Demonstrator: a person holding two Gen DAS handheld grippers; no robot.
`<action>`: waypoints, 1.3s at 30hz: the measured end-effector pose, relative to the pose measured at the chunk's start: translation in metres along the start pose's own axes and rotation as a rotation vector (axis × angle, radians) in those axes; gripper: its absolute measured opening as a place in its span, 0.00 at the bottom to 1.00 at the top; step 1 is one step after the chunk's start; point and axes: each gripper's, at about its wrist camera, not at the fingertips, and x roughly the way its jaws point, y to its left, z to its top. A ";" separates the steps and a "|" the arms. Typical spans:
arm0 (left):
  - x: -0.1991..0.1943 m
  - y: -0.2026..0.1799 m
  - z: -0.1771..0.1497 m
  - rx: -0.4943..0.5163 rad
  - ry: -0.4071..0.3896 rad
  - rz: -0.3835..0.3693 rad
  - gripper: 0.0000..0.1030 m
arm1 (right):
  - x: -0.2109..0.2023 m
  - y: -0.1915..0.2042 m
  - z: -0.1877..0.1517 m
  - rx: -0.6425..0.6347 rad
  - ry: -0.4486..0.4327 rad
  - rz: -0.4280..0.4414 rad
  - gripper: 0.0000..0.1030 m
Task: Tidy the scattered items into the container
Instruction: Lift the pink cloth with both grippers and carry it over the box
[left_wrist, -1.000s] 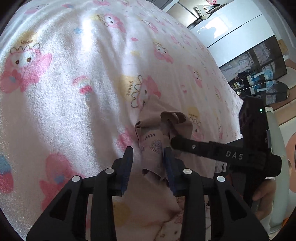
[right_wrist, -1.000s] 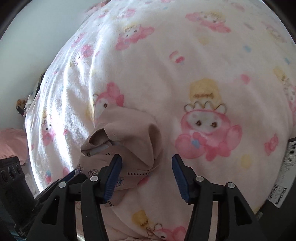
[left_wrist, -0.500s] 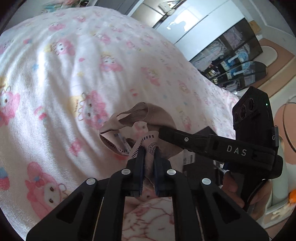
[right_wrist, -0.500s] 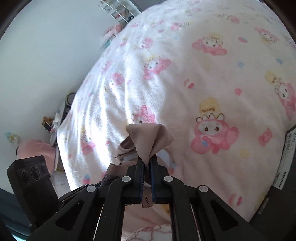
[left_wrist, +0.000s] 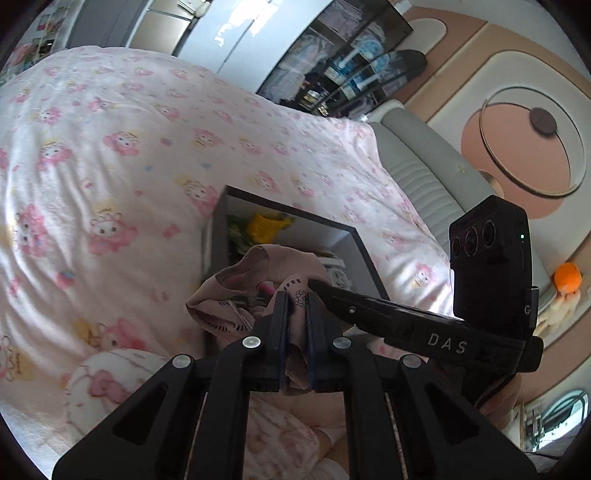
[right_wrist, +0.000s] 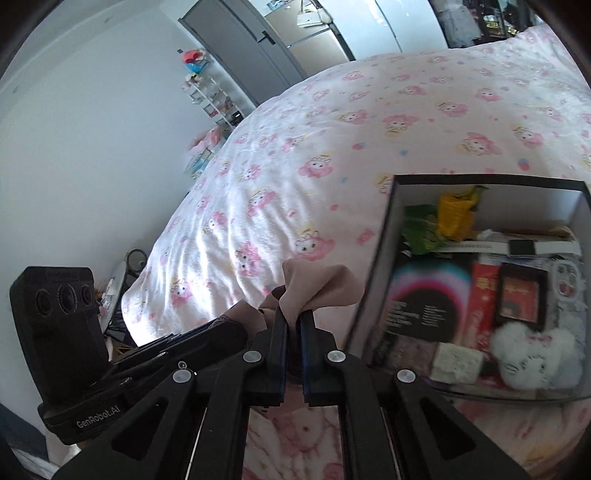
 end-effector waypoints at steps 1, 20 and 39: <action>0.009 -0.012 -0.006 0.009 0.022 -0.018 0.07 | -0.007 -0.007 -0.006 -0.004 -0.007 -0.028 0.04; 0.110 -0.081 -0.066 0.056 0.261 0.114 0.06 | -0.071 -0.130 -0.094 0.156 -0.052 -0.206 0.04; 0.130 -0.067 -0.087 0.059 0.416 0.183 0.45 | -0.096 -0.154 -0.085 0.256 -0.207 -0.134 0.04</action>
